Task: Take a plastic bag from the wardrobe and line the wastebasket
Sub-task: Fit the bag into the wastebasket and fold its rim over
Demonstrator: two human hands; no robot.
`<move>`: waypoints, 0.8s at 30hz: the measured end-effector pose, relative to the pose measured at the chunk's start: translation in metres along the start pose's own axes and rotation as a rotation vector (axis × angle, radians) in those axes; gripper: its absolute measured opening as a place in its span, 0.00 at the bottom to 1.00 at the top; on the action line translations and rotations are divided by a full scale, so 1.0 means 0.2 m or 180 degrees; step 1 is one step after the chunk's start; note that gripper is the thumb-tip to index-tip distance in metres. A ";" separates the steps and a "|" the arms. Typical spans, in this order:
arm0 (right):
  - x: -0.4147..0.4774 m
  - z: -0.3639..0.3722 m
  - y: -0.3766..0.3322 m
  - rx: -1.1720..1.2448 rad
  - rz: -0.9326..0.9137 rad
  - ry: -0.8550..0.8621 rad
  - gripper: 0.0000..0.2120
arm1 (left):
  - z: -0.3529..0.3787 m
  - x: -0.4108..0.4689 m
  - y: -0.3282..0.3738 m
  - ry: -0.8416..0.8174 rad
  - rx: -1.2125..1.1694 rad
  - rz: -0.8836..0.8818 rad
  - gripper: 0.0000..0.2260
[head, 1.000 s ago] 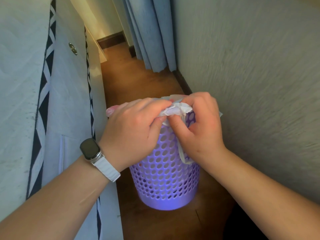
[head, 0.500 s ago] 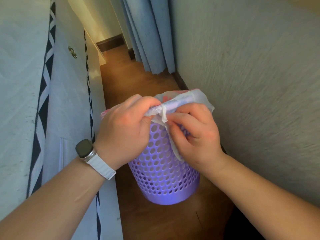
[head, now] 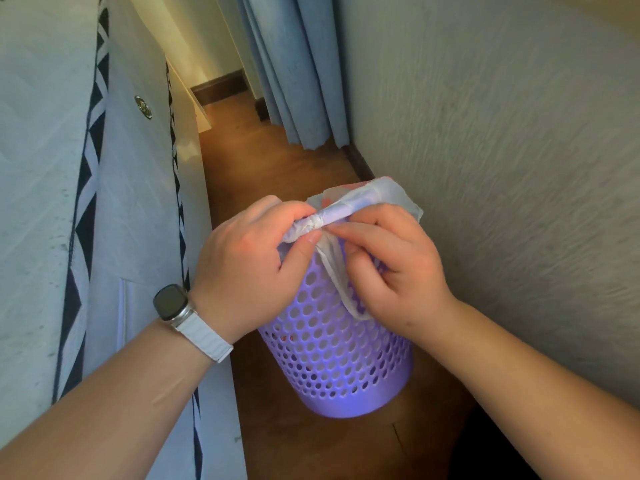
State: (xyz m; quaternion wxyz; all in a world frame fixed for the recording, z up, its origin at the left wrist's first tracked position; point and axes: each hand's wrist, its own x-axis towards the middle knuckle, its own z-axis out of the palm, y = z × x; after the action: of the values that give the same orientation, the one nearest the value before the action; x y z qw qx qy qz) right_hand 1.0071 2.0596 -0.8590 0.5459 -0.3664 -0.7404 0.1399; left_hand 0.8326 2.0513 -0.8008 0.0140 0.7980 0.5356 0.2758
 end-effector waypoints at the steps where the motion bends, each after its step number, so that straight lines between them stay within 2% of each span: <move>1: 0.01 -0.01 0.00 0.0002 0.0017 0.0107 0.11 | 0.00 0.00 0.00 0.0000 0.0035 0.0027 0.10; 4: 0.06 -0.06 0.03 -0.0194 0.0154 0.0174 0.13 | 0.00 0.00 -0.01 -0.0019 0.0129 0.0113 0.09; 6: 0.07 -0.08 0.08 -0.0195 0.0339 -0.0112 0.19 | 0.00 0.00 -0.01 0.0004 0.0199 0.0220 0.10; 9: 0.07 -0.08 0.13 -0.0036 0.0543 -0.0329 0.18 | 0.00 0.00 -0.02 0.0102 0.0182 0.0388 0.11; 14: 0.07 -0.06 0.12 -0.0083 0.0387 0.0057 0.08 | 0.00 0.00 0.00 0.0307 0.0384 0.0380 0.11; 24: 0.06 -0.01 0.03 -0.0455 0.0481 0.0447 0.07 | 0.00 -0.01 0.06 0.0393 0.0445 0.0379 0.13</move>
State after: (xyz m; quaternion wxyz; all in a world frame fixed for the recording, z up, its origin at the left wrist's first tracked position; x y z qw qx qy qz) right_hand 1.0103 2.0722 -0.8534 0.5568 -0.4680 -0.6787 0.1015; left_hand 0.8424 2.0450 -0.7980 -0.0911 0.8090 0.5051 0.2867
